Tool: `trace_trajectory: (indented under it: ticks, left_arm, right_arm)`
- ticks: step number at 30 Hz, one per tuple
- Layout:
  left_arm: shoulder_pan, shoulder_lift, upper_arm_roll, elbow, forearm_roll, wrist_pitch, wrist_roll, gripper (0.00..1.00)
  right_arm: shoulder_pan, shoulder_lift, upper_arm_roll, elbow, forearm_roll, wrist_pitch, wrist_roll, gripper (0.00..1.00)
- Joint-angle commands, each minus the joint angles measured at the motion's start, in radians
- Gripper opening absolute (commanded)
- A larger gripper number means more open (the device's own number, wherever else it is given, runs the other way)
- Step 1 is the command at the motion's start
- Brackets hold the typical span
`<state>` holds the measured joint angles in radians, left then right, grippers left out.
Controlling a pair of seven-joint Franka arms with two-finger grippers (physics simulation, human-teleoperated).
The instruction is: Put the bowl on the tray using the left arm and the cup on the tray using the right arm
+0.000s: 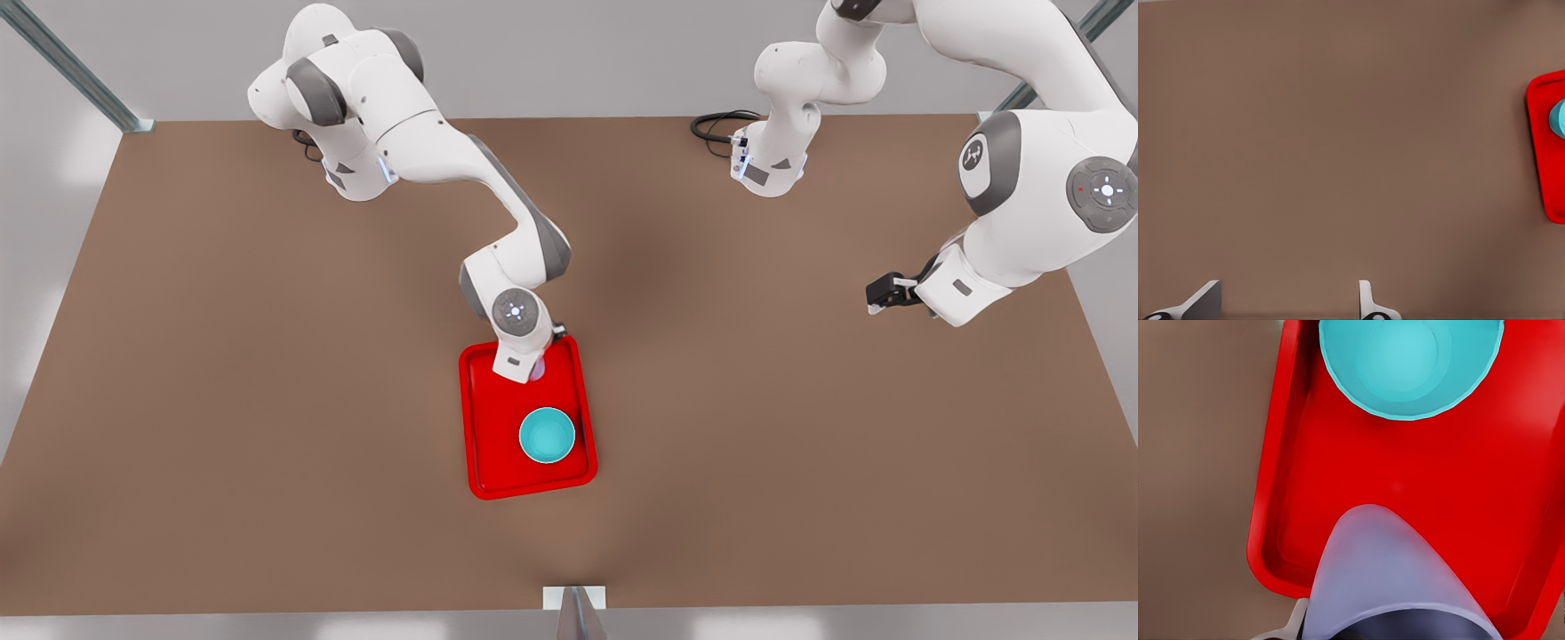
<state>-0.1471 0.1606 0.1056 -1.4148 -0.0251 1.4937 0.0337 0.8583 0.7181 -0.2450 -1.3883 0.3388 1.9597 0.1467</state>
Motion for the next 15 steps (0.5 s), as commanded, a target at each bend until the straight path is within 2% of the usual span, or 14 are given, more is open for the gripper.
trace_trajectory:
  ticks: [1,12,14,15]
  left_arm:
    - [0.0,-0.001,0.0,0.0,0.002,-0.007,0.02,1.0]
    - [-0.006,-0.004,-0.003,0.002,0.002,-0.012,0.015,1.0]
    - [-0.006,-0.004,-0.003,0.002,0.001,-0.012,0.015,1.0]
    - [-0.006,-0.003,-0.003,0.002,0.001,-0.012,0.017,1.0]
  right_arm:
    - [-0.005,-0.002,-0.002,0.002,-0.004,0.064,0.217,0.21]
    - [-0.033,0.054,-0.003,-0.008,-0.011,0.087,0.223,0.21]
    - [-0.033,0.057,-0.003,-0.008,-0.012,0.087,0.223,0.78]
    - [-0.031,0.058,-0.003,-0.008,-0.012,0.088,0.222,1.0]
